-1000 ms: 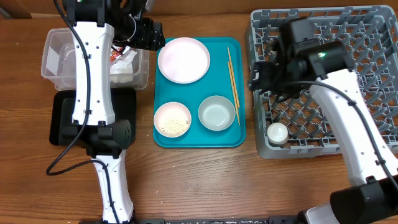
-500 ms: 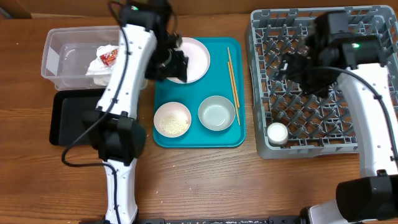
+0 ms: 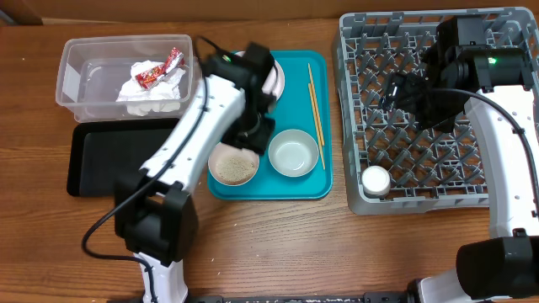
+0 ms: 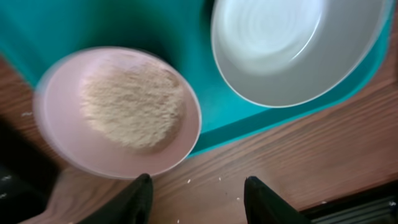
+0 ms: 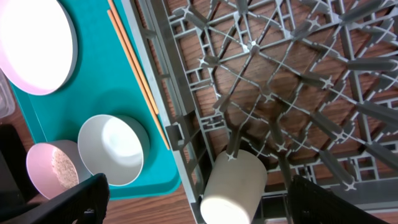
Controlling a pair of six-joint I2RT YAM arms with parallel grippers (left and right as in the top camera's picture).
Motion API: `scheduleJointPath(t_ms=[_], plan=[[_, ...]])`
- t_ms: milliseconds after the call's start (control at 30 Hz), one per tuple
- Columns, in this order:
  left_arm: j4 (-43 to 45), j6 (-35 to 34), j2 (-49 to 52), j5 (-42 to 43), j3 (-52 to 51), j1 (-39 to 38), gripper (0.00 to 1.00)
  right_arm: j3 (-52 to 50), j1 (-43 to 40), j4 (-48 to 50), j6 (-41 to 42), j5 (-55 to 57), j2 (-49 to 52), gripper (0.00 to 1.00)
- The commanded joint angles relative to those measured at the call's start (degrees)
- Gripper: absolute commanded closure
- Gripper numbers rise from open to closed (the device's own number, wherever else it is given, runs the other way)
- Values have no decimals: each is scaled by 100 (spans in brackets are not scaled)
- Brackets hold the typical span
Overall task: Sort waste into correct bins and load items into the dishwasher
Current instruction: 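Grasp the pink bowl of rice with the left gripper and lift it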
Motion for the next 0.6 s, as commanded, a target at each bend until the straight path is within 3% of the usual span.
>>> scheduleJointPath(t_ms=[0, 367, 567], plan=[[308, 155, 59, -63, -660, -111, 51, 164, -7, -28, -87, 0, -15, 7], [1497, 221, 59, -72, -1816, -236, 52, 164, -7, -39, -107, 0, -15, 6], [1740, 212, 59, -234, -1991, -256, 84, 164, -7, -35, -107, 0, -11, 3]])
